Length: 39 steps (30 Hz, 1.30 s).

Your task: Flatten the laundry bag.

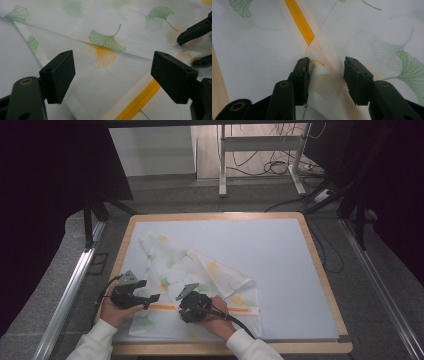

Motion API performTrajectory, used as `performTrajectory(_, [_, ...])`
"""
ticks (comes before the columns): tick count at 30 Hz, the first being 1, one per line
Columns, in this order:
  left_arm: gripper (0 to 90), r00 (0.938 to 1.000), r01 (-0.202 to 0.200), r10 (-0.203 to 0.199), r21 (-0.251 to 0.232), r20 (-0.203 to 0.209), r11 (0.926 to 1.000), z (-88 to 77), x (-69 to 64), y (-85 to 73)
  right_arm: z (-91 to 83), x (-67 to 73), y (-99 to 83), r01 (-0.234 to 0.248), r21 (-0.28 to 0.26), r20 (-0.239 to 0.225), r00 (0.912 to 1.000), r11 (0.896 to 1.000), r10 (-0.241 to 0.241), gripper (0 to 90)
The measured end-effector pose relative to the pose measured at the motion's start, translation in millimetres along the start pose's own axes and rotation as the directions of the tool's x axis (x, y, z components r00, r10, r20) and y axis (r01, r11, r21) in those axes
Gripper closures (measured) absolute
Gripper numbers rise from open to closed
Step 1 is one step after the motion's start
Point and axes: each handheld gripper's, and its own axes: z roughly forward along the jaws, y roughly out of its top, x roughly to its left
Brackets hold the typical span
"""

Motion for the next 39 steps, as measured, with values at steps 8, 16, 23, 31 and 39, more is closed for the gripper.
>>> performTrajectory(8, [19.3,1.0000,-0.002,0.002,0.002,0.001,1.0000,0.2,-0.2,0.0,-1.8,-7.6,-1.3,-0.035,-0.007,-0.016,0.9993,0.999,0.035,79.0])
performTrajectory(16, [19.3,1.0000,-0.004,0.004,0.004,0.003,1.0000,0.6,-0.1,0.0,-2.5,-11.7,-2.3,-0.056,-0.014,-0.035,0.9979,0.998,0.055,84.3])
performTrajectory(23, [19.3,1.0000,-0.007,0.007,0.006,0.005,1.0000,0.7,-0.1,-0.1,-12.1,-17.9,-0.9,-0.079,-0.050,-0.048,0.9959,0.996,0.076,85.5])
performTrajectory(31, [19.3,1.0000,-0.007,0.007,0.008,0.003,0.9999,1.0,-0.1,-0.1,-25.0,-25.9,0.8,-0.101,-0.098,-0.053,0.9940,0.990,0.096,85.5])
performTrajectory(39, [19.3,1.0000,-0.010,0.010,0.009,0.002,0.9999,1.1,-0.1,-0.2,-38.5,-34.7,1.9,-0.121,-0.141,-0.044,0.9923,0.983,0.116,85.6])
